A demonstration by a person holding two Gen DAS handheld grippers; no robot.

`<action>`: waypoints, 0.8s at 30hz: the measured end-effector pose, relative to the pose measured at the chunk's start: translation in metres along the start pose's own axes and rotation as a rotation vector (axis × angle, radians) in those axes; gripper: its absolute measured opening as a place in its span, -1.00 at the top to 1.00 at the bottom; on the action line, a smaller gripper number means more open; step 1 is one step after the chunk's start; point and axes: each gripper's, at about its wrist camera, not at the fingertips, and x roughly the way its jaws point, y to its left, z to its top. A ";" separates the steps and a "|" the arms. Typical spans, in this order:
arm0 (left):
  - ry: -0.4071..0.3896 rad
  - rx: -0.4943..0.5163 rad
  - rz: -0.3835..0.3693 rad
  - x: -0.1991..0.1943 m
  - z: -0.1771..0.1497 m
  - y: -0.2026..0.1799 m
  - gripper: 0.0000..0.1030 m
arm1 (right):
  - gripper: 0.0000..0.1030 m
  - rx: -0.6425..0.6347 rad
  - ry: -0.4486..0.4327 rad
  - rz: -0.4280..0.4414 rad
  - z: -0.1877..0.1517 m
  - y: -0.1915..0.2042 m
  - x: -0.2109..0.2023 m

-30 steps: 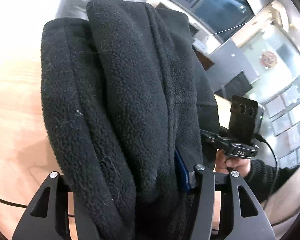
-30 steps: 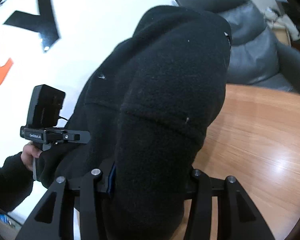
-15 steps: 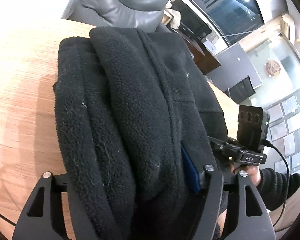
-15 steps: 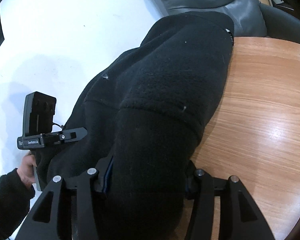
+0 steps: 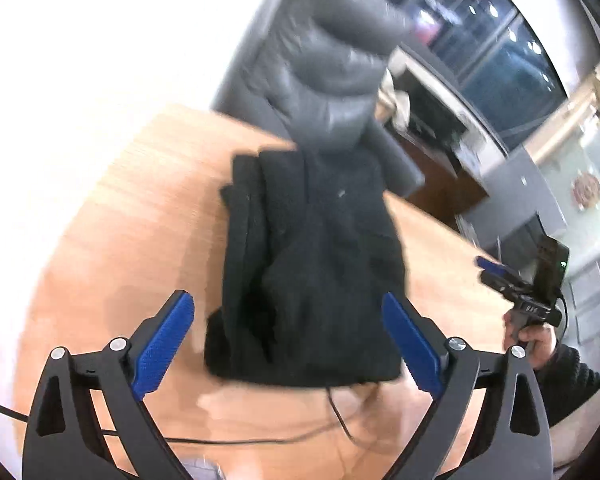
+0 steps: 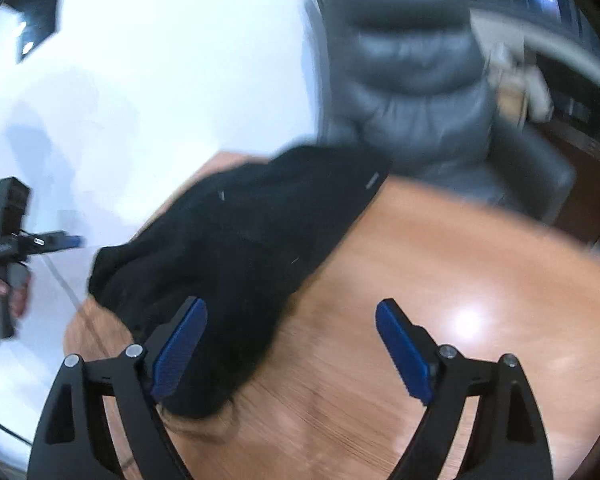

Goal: Fold clothes

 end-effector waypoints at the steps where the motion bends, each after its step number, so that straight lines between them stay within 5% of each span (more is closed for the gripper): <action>1: -0.038 -0.004 0.031 -0.034 -0.006 -0.009 -1.00 | -0.76 -0.028 -0.028 -0.022 0.009 -0.001 -0.031; 5: -0.121 0.018 0.176 -0.122 -0.031 -0.060 -1.00 | -0.81 -0.133 -0.134 -0.116 0.024 -0.032 -0.173; 8: -0.152 0.059 0.280 -0.164 -0.055 -0.103 -1.00 | -0.81 -0.226 -0.200 -0.157 0.027 -0.030 -0.232; 12: -0.209 0.084 0.304 -0.189 -0.089 -0.174 -1.00 | -0.81 -0.354 -0.264 -0.178 0.016 -0.026 -0.303; 16: -0.267 0.092 0.321 -0.209 -0.118 -0.229 -1.00 | -0.81 -0.440 -0.283 -0.183 0.001 -0.017 -0.339; 19: -0.321 0.101 0.412 -0.225 -0.140 -0.255 -1.00 | -0.81 -0.377 -0.288 -0.102 -0.004 -0.027 -0.370; 24: -0.299 0.059 0.468 -0.227 -0.168 -0.275 -1.00 | -0.81 -0.385 -0.282 -0.064 -0.017 -0.022 -0.390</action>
